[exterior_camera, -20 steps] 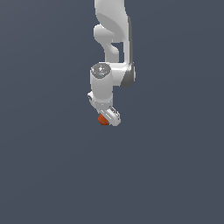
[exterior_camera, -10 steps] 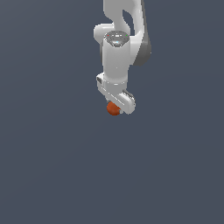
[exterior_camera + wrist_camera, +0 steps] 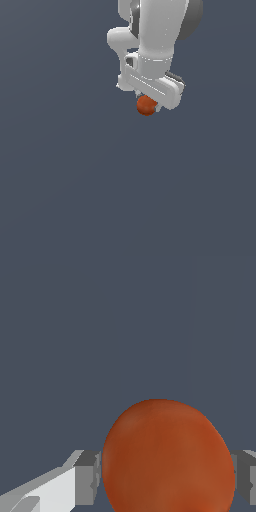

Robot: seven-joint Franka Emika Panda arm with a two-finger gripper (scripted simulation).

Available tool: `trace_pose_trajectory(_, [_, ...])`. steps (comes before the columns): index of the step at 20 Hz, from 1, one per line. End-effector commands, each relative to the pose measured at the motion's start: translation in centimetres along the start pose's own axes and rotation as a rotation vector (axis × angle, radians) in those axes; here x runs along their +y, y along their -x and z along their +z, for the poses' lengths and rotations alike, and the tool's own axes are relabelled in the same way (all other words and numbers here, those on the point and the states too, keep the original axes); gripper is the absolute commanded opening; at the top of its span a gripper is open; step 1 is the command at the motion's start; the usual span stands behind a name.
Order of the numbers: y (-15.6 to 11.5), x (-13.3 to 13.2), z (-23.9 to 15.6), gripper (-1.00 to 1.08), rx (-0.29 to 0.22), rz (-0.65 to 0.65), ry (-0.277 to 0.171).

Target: Pick up the object and move it to a goal position.

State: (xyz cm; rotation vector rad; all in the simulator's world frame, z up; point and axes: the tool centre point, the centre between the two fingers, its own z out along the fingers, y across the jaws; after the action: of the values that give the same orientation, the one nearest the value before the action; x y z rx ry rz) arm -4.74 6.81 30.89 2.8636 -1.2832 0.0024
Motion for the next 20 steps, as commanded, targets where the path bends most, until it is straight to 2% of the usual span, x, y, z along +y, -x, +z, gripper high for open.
trace_pose_trajectory(1, [0.9,-1.0,-2.7,-1.0,0.001,0.0,-0.001])
trace_pose_trajectory(10, [3.8,-4.4,-11.0,-1.0,-0.001,0.0,-0.002])
trace_pose_trajectory(20, [5.8,-7.3,-17.3,-1.0,-0.002,-0.001,-0.002])
